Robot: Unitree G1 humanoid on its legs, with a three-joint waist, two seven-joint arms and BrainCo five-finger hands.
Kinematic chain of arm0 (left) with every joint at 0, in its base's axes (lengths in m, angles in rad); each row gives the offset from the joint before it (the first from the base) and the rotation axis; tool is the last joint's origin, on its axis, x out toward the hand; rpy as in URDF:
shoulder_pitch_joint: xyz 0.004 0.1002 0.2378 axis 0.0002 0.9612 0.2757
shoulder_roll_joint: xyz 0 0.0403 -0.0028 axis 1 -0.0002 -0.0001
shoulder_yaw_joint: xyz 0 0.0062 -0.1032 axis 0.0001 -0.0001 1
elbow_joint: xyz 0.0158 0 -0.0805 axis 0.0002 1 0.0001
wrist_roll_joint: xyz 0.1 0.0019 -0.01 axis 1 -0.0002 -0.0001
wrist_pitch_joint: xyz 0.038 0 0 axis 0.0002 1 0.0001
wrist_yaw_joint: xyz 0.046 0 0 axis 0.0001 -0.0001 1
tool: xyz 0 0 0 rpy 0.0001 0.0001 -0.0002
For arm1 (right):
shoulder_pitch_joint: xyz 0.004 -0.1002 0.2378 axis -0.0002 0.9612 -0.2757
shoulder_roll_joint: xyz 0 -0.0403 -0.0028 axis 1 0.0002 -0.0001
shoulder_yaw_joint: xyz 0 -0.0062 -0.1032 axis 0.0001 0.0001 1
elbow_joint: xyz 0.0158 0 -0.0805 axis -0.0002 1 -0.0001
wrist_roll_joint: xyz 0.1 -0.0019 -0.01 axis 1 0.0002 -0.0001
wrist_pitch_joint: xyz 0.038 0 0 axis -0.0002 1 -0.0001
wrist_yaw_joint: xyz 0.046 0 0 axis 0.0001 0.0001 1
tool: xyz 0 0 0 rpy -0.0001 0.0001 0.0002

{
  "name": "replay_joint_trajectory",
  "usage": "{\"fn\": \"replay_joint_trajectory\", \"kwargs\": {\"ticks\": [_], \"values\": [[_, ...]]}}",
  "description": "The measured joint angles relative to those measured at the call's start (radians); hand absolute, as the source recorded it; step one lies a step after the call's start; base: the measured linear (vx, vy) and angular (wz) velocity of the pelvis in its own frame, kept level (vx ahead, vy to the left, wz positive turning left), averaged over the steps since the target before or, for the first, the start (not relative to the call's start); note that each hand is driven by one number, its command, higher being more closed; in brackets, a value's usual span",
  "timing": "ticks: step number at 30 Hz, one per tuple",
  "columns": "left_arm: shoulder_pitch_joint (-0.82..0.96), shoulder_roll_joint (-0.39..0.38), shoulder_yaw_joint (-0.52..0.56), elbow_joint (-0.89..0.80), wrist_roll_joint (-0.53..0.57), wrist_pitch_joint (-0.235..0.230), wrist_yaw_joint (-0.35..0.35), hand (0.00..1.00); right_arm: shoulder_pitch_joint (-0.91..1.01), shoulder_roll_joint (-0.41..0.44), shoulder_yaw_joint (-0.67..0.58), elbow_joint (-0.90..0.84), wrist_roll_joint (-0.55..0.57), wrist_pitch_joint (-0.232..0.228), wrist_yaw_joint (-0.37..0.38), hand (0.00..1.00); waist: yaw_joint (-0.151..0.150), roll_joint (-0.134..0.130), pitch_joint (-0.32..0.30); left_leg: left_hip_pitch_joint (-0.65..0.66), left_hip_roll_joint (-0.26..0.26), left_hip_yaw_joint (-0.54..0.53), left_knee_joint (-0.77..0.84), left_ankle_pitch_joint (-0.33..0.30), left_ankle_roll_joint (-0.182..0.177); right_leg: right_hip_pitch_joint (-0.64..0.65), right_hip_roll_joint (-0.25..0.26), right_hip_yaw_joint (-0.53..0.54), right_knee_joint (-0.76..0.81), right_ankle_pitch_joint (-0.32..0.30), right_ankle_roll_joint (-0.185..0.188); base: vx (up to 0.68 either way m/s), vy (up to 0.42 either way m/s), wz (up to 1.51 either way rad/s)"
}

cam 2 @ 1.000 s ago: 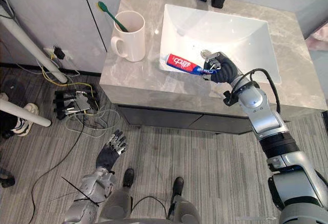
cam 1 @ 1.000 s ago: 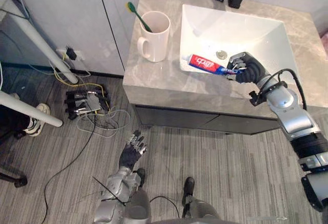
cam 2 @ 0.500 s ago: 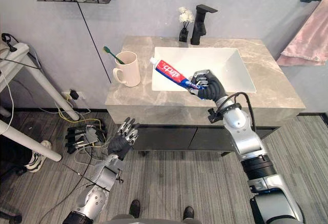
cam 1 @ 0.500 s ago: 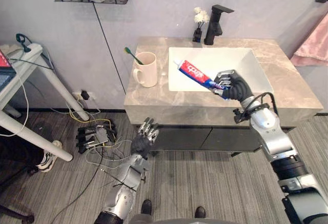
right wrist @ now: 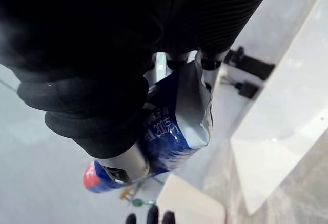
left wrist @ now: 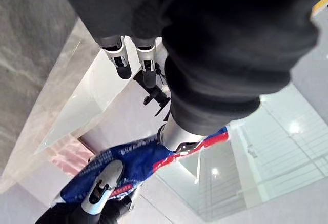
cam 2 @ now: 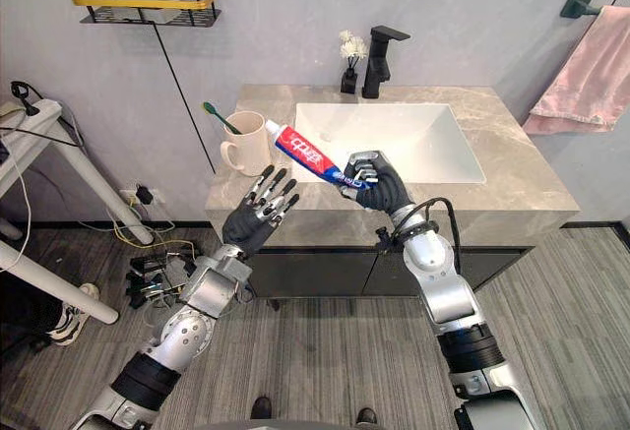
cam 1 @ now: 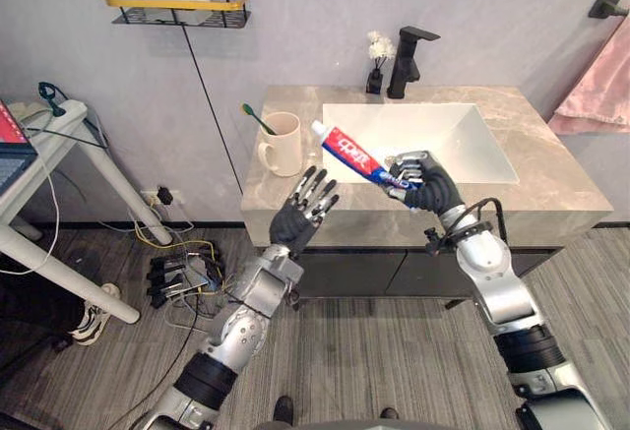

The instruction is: Organize washtable

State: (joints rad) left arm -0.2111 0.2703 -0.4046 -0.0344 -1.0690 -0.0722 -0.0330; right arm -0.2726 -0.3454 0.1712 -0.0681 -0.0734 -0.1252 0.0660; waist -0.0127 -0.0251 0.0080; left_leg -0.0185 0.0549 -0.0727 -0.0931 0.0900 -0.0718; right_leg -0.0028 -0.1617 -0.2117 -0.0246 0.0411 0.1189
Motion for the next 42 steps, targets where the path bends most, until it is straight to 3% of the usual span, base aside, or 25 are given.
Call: {"fn": "replay_joint_trajectory", "kwargs": {"ticks": [17, 28, 29, 39, 40, 42], "values": [[-0.107, 0.01, -0.079, 0.003, -0.003, 0.022, 0.047, 0.0, 0.04, 0.027, 0.07, -0.002, -0.088, -0.024, -0.006, 1.0, -0.029, 0.0, -0.035, -0.002, 0.0, 0.003, 0.0, 0.0, 0.0, 0.002, 0.001, -0.001, -0.01, 0.001, -0.001, 0.0, 0.0, 0.0], [-0.163, 0.009, -0.106, 0.012, -0.02, 0.025, 0.059, 0.0, 0.075, 0.025, 0.083, 0.004, -0.117, -0.053, -0.02, 1.0, -0.028, 0.0, -0.055, -0.002, 0.003, 0.018, 0.0, 0.0, 0.0, -0.001, 0.003, 0.011, -0.017, 0.004, -0.003, 0.0, 0.0, -0.02], [-0.167, 0.009, -0.105, 0.012, -0.02, 0.024, 0.059, 1.0, 0.075, 0.025, 0.083, 0.004, -0.12, -0.054, -0.021, 1.0, -0.027, -0.002, -0.057, -0.002, 0.003, 0.018, 0.0, 0.0, 0.0, 0.0, 0.004, 0.015, -0.024, 0.008, -0.003, -0.01, -0.006, -0.11], [-0.199, 0.008, -0.105, 0.045, -0.019, 0.03, 0.059, 1.0, 0.104, 0.023, 0.082, 0.007, -0.13, -0.062, -0.019, 1.0, -0.028, -0.026, -0.063, -0.004, 0.007, 0.024, 0.0, -0.001, -0.001, 0.0, 0.007, 0.022, -0.035, 0.015, -0.001, -0.01, -0.003, -0.02], [-0.202, 0.008, -0.105, 0.045, -0.019, 0.03, 0.059, 1.0, 0.104, 0.025, 0.082, 0.009, -0.13, -0.062, -0.02, 0.0, -0.028, -0.029, -0.063, -0.004, 0.007, 0.025, 0.0, -0.001, -0.001, -0.001, 0.007, 0.023, -0.035, 0.015, -0.001, 0.0, 0.0, 0.0], [-0.203, 0.008, -0.104, 0.045, -0.017, 0.03, 0.058, 1.0, 0.104, 0.025, 0.084, 0.012, -0.132, -0.061, -0.017, 0.0, -0.028, -0.034, -0.063, -0.004, 0.008, 0.026, 0.0, -0.001, -0.001, -0.001, 0.009, 0.024, -0.035, 0.016, -0.002, 0.0, 0.0, 0.0]]}}
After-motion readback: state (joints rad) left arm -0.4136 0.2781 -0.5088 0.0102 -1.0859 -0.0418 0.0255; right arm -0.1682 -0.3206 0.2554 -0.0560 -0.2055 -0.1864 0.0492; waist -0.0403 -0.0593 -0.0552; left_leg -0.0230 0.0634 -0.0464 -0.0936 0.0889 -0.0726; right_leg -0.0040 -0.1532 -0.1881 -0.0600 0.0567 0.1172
